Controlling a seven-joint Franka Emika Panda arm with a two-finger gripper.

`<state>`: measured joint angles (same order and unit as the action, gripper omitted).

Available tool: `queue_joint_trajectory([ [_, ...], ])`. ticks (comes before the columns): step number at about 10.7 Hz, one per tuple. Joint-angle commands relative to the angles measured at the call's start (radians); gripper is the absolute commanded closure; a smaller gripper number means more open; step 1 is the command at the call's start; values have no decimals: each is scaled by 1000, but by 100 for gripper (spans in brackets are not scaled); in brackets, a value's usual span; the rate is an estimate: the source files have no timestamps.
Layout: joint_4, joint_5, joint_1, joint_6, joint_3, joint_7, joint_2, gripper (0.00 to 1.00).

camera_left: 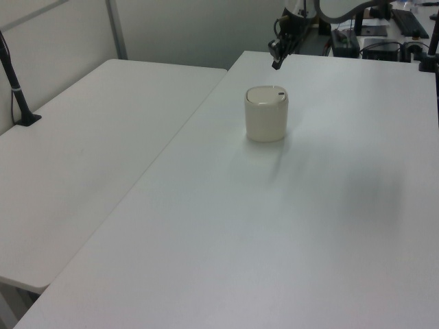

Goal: Open the trash bin
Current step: 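Lower the gripper onto the dark tab at the bin lid's edge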

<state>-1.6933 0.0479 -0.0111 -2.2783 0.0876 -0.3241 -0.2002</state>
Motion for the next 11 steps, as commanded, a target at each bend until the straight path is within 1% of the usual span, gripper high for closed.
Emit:
queue_joint_trajectory([
  [1,-48,7,13,-41,6,-19,-7,100],
  [4,-63,15,22,-43,6,-19,-47,100],
  [6,-69,12,22,-94,6,-23,-65,100],
  [8,-71,16,22,-138,6,-62,-93,100],
  [11,-86,58,20,-139,4,-61,-105,100],
])
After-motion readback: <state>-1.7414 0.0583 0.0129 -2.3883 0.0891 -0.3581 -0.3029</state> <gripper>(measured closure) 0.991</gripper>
